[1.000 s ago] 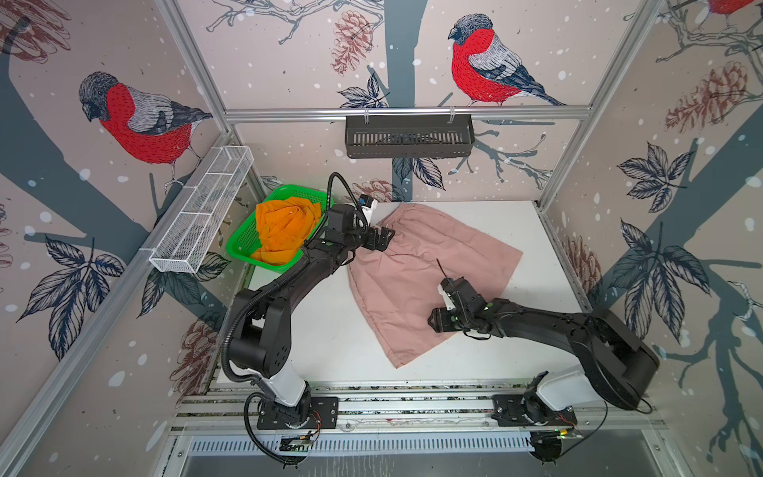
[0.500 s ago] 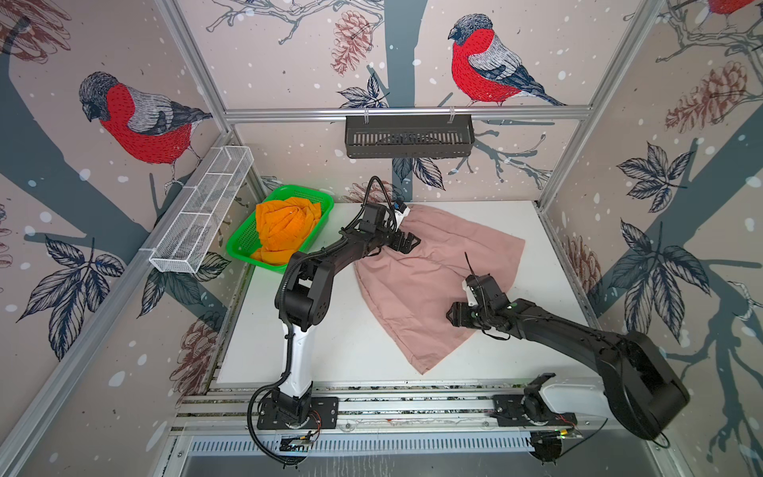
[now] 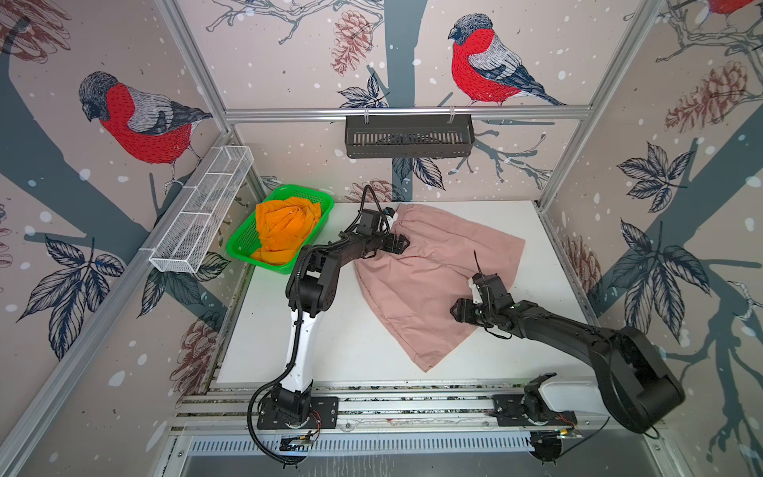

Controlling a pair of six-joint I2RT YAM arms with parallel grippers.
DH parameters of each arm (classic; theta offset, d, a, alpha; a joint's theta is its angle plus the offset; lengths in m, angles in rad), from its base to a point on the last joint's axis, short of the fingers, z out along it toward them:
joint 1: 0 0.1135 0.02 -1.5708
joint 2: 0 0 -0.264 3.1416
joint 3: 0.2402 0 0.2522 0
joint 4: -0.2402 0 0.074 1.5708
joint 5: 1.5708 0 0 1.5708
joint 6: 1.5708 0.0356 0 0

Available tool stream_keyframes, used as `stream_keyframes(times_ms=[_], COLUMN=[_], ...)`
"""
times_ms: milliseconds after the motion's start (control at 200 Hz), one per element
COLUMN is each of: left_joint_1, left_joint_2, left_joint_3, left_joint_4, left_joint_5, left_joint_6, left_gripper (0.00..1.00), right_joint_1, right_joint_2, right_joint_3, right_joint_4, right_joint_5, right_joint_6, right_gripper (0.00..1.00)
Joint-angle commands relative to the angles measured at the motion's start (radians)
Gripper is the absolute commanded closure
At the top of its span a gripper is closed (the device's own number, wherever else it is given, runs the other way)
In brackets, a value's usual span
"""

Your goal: Fold and stack the shorts

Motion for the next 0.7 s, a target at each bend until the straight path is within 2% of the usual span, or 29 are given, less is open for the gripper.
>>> stream_keyframes(times_ms=[0, 165, 335, 510, 695], left_joint_1=[0.006, 0.005, 0.007, 0.008, 0.006], left_joint_2=[-0.061, -0.169, -0.263, -0.298, -0.385], left_joint_3=[-0.059, -0.219, -0.357, -0.414, -0.534], left_joint_4=[0.066, 0.115, 0.119, 0.019, 0.003], left_joint_5=[-0.08, -0.131, -0.177, -0.195, -0.147], left_joint_6=[-0.036, -0.093, -0.144, -0.167, -0.249], left_gripper=[0.02, 0.02, 0.02, 0.02, 0.02], right_joint_1=[-0.035, -0.075, -0.122, -0.122, -0.133], right_joint_2=[0.044, 0.146, 0.176, 0.035, -0.083], right_joint_3=[0.014, 0.105, 0.159, 0.103, 0.08], right_joint_4=[0.035, 0.017, -0.04, -0.15, -0.21], right_joint_5=[0.0, 0.003, -0.02, -0.053, 0.022], right_joint_6=[-0.033, -0.093, -0.128, -0.094, -0.088], right_gripper=[0.31, 0.31, 0.31, 0.29, 0.28])
